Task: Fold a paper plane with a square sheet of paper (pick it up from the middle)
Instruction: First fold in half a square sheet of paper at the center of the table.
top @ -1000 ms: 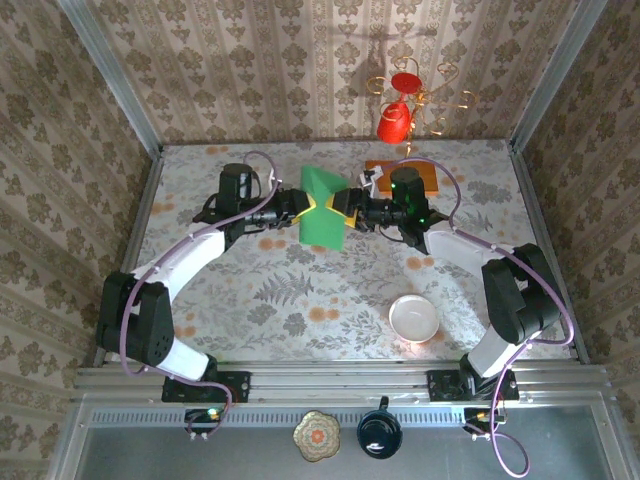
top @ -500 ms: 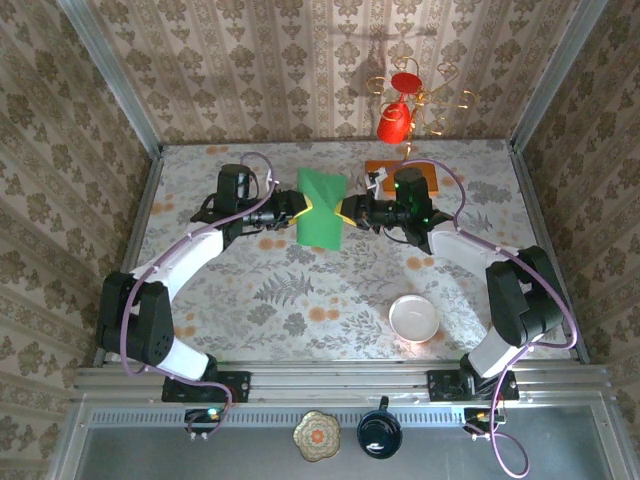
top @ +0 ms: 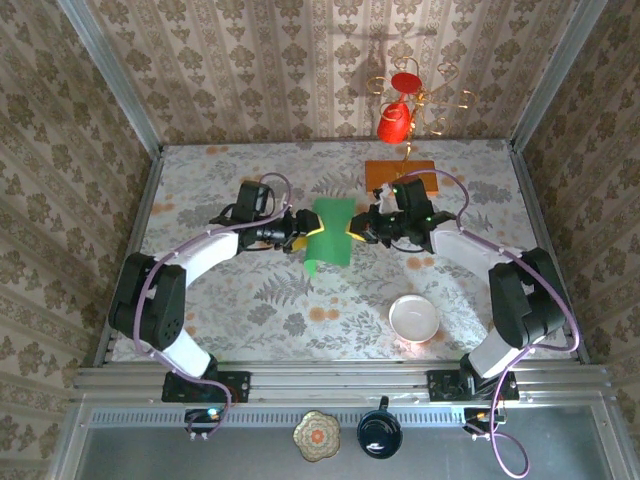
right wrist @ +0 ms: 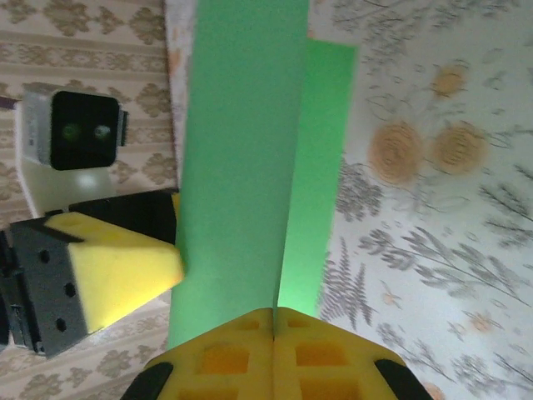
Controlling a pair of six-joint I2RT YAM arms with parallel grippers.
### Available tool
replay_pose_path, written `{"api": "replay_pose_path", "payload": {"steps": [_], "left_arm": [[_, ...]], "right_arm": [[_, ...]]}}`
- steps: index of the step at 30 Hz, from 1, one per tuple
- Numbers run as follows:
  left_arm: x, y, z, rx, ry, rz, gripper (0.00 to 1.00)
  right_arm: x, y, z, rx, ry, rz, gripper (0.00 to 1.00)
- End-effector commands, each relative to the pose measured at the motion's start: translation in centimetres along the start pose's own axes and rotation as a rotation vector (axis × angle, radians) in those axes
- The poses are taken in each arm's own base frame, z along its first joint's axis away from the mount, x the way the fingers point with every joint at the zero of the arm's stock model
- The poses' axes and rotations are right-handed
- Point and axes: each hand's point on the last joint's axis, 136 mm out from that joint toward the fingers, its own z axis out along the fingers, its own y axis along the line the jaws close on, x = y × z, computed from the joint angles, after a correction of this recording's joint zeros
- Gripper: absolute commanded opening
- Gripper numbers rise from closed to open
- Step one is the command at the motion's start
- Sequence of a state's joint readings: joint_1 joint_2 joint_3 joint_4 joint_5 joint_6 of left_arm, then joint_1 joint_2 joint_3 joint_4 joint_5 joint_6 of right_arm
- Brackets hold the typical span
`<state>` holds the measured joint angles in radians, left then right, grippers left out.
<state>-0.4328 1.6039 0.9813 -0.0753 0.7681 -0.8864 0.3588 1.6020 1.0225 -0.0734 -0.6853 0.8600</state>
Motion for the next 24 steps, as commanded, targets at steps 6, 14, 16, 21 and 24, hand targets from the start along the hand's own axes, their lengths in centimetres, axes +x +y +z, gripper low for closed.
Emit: {"api": "replay_pose_path", "payload": {"steps": [6, 14, 16, 21, 24], "left_arm": [[-1.2, 2.4, -2.5, -0.073, -0.094, -0.021, 0.90], [-1.3, 4.5, -4.5, -0.120, -0.160, -0.034, 1.00], [-1.0, 4.7, -4.5, -0.127, -0.153, -0.039, 1.00], [-0.5, 5.5, -4.3, -0.138, -0.140, -0.059, 1.00], [-0.2, 6.3, -4.0, -0.165, -0.139, -0.065, 0.98]], "right_arm": [[-0.8, 2.8, -2.8, 0.067, -0.025, -0.070, 0.07], [-0.1, 4.1, 1.4, 0.011, 0.044, -0.070, 0.07], [0.1, 4.5, 2.8, -0.020, 0.054, -0.077, 0.07], [0.6, 3.7, 5.7, -0.076, 0.084, -0.034, 0.07], [1.2, 1.4, 7.1, -0.058, 0.101, 0.004, 0.07]]}}
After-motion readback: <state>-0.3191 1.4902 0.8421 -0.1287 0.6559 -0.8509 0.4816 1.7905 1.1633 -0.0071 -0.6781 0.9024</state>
